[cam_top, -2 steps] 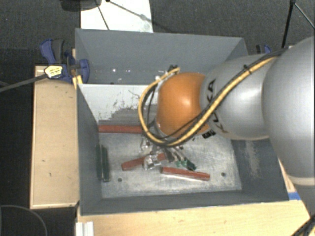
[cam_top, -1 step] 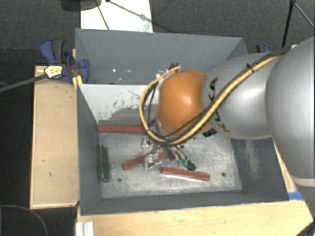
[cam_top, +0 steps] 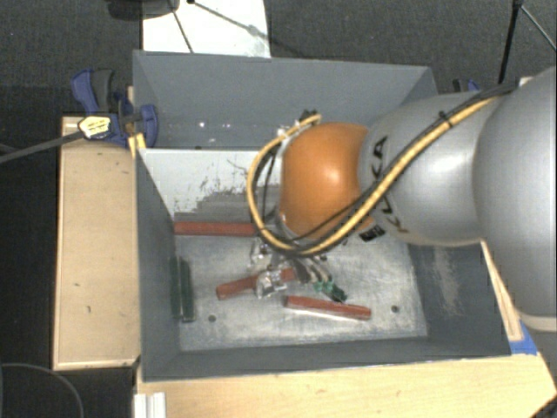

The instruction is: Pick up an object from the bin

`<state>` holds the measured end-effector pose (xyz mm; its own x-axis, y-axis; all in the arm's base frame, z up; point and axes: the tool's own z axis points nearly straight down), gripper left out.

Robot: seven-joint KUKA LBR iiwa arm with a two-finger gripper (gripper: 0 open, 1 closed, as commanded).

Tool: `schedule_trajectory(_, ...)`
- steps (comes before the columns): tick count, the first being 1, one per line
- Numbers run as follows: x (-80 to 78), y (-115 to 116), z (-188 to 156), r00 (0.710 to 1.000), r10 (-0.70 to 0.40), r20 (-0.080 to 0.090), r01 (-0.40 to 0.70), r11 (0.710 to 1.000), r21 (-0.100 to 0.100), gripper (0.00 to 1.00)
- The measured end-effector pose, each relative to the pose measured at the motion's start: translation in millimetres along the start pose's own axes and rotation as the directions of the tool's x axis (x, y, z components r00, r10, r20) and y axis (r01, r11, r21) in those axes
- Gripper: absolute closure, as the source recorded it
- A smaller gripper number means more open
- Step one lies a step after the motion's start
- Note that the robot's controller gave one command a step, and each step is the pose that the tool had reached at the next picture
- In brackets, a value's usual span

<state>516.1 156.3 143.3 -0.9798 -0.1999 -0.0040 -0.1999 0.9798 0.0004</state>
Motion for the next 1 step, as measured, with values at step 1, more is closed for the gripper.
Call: schedule_trajectory(1,1.0,-0.1,-7.9,1.0,0.0,-0.006,0.0,1.0,0.001,1.0)
